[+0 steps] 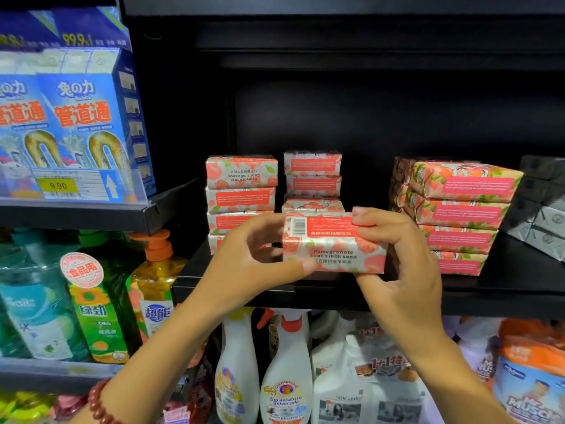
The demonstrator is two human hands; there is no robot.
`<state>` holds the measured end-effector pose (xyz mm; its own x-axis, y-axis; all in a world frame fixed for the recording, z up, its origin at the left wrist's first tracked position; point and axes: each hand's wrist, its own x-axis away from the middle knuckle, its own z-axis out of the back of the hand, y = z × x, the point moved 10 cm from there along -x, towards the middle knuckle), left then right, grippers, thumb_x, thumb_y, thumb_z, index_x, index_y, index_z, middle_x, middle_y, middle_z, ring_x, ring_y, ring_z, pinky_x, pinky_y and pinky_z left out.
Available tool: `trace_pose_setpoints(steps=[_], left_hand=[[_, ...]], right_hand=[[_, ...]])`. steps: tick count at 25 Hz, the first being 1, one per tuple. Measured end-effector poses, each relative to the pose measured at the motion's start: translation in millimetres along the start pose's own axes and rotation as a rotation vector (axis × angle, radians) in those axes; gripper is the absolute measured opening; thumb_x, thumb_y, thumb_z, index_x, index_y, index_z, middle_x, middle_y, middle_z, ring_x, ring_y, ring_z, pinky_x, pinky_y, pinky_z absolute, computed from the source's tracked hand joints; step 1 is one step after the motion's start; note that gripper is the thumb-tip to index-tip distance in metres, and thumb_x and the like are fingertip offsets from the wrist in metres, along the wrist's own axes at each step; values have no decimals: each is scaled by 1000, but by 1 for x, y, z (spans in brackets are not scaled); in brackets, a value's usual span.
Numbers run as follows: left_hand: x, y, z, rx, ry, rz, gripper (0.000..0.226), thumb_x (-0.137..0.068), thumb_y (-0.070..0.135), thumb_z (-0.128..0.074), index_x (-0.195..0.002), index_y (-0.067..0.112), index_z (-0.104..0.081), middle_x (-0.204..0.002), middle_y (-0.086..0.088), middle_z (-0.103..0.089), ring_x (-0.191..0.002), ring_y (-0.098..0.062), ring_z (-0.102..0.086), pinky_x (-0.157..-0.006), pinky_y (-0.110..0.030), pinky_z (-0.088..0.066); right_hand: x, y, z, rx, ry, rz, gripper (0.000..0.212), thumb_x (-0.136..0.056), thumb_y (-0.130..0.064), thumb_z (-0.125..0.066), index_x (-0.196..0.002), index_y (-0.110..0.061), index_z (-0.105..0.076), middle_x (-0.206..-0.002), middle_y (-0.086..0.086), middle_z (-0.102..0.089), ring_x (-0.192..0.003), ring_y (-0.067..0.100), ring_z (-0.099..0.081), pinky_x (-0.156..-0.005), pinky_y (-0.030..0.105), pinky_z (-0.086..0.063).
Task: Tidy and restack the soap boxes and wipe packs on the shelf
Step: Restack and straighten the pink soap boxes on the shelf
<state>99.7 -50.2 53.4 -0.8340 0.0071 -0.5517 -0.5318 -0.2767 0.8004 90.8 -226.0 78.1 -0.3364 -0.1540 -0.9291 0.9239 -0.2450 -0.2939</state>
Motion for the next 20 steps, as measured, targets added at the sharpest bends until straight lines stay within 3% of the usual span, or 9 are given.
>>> trace_pose_setpoints(steps=[2,5,6,8,10,14,16,20], left_hand=[[2,6,0,6,-6,-42,60,-53,35,-82,-110,27,-62,-109,13,-69,-103,-5,-64,-83,-17,-50],[5,13,6,-75,39,-118,65,-54,32,-84,-114,28,-57,-114,13,-66,-109,-7,-62,-88,-25,-51],[6,15,8,-132,54,-150,68,-55,31,-85,-117,27,-56,-116,14,-64,-112,-8,-60,-91,-27,-50],[8,21,6,-250,56,-226,68,-61,32,-85,-121,26,-53,-120,16,-60,-117,-9,-56,-96,-29,-48],[12,23,1,-320,40,-273,63,-67,39,-79,-123,28,-51,-125,18,-55,-120,-9,-53,-98,-33,-47],[15,11,3,-320,17,-200,75,-64,47,-78,-130,44,-42,-134,23,-48,-126,-5,-46,-99,-38,-46],[15,1,9,-216,16,-89,82,-59,51,-79,-132,42,-44,-131,20,-53,-123,-5,-50,-96,-32,-48],[15,-7,22,-110,124,15,62,-57,54,-75,-113,32,-60,-108,20,-68,-100,-2,-65,-82,-18,-52]], right_hand=[[1,1,-4,15,-23,-8,59,-64,22,-68,-105,-17,-50,-119,-8,-51,-120,5,-48,-97,14,-38],[1,23,-14,-69,-195,-249,83,-67,-13,-82,-132,-35,-36,-127,-26,-45,-118,-10,-44,-91,3,-36],[3,27,-23,-143,-294,-332,88,-63,-25,-84,-132,-47,-32,-123,-31,-49,-113,-14,-47,-85,0,-37],[4,29,-31,-339,-388,-438,73,-56,-38,-80,-114,-60,-42,-109,-37,-57,-102,-15,-55,-74,1,-43],[-2,35,-26,-408,-347,-488,53,-56,-38,-75,-102,-52,-52,-100,-29,-65,-93,-11,-60,-69,4,-46],[-4,36,-19,-271,-272,-453,45,-59,-29,-77,-102,-26,-64,-106,-8,-62,-94,-3,-60,-70,8,-48],[-5,25,-16,-156,-194,-338,43,-64,-18,-81,-102,-20,-61,-106,-8,-56,-100,-4,-55,-74,6,-45],[-3,3,-25,-22,-106,-118,36,-70,-4,-78,-100,-12,-58,-105,-8,-51,-100,-1,-51,-81,9,-43]])
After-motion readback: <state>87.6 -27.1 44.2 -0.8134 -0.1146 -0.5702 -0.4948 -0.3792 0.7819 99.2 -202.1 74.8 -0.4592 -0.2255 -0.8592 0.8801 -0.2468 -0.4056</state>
